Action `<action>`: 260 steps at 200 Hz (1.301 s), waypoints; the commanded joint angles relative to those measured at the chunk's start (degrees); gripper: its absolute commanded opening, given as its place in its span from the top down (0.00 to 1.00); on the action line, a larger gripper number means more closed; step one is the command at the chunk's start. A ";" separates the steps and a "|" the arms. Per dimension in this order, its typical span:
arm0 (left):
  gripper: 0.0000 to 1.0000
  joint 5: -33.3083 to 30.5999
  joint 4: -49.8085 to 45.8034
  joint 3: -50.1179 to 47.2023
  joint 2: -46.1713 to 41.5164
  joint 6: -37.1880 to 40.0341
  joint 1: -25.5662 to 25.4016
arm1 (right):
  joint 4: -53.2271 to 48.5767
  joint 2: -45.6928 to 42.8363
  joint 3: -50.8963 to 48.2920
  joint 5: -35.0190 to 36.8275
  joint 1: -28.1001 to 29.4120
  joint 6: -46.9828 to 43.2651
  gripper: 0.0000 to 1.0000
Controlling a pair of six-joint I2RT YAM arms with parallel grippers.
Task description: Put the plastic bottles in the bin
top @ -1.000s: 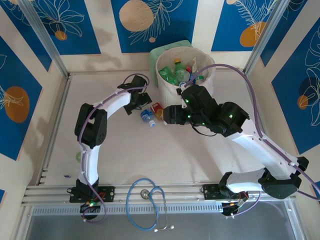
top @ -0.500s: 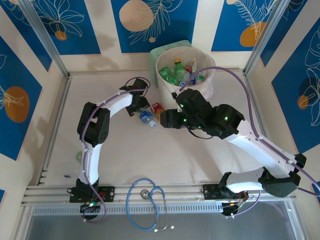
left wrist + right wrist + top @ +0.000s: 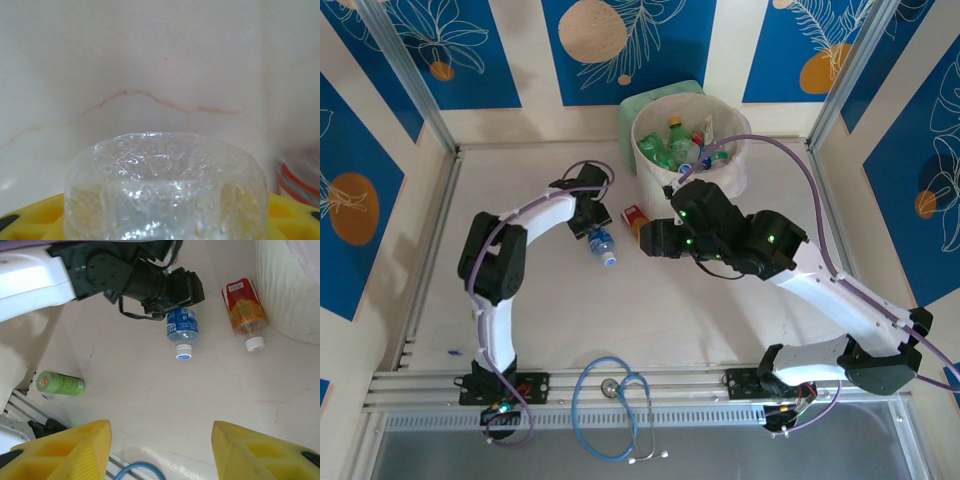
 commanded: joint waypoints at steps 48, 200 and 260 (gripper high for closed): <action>0.47 17.42 14.44 -14.50 -28.70 -10.00 -0.24 | 5.43 3.68 -0.86 -7.56 0.92 -1.00 0.31; 0.44 27.16 29.14 -19.41 -41.33 -21.41 -0.85 | 9.04 8.30 -0.34 -14.60 -1.82 2.35 0.40; 0.44 28.35 31.13 -19.28 -40.73 -22.51 -2.14 | 8.84 9.77 1.16 -15.16 -2.87 2.73 0.48</action>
